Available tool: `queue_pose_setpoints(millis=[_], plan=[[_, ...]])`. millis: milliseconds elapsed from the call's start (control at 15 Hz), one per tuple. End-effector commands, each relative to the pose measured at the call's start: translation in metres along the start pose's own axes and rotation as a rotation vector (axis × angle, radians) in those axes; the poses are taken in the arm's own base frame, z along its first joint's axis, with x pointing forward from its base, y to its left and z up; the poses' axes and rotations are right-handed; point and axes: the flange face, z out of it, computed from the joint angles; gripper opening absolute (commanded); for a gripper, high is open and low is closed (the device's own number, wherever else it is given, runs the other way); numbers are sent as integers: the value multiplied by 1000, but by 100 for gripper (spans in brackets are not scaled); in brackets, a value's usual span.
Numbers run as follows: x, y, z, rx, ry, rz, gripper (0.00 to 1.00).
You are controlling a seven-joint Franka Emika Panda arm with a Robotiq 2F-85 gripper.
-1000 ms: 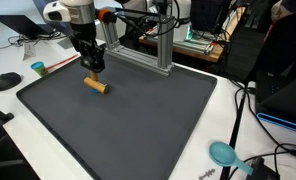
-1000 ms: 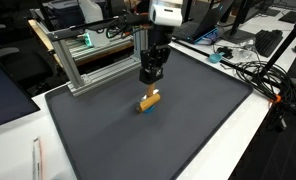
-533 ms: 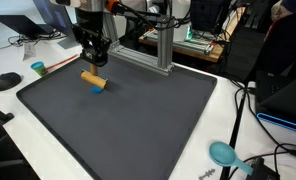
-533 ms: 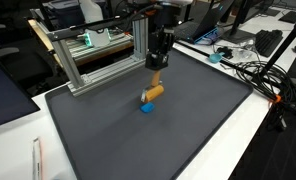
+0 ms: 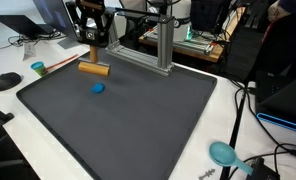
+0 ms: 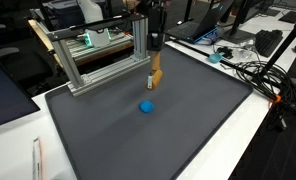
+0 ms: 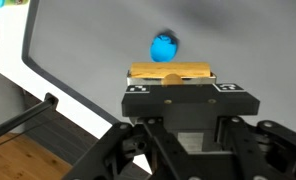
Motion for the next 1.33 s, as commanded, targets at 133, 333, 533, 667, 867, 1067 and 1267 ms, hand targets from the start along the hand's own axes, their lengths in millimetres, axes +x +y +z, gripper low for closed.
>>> queue_pose_setpoints(millis=[133, 333, 533, 667, 867, 1067, 1267], plan=[[-13, 33, -1, 10, 49, -284, 22], [-17, 31, 5, 16, 22, -257, 47], [-20, 40, 11, 21, 19, -267, 47], [-19, 40, 12, 21, 19, -269, 22], [-16, 41, 38, 44, -21, -337, 22], [-14, 39, 65, 95, -16, -387, 22], [-12, 41, 88, 125, -24, -431, 22]])
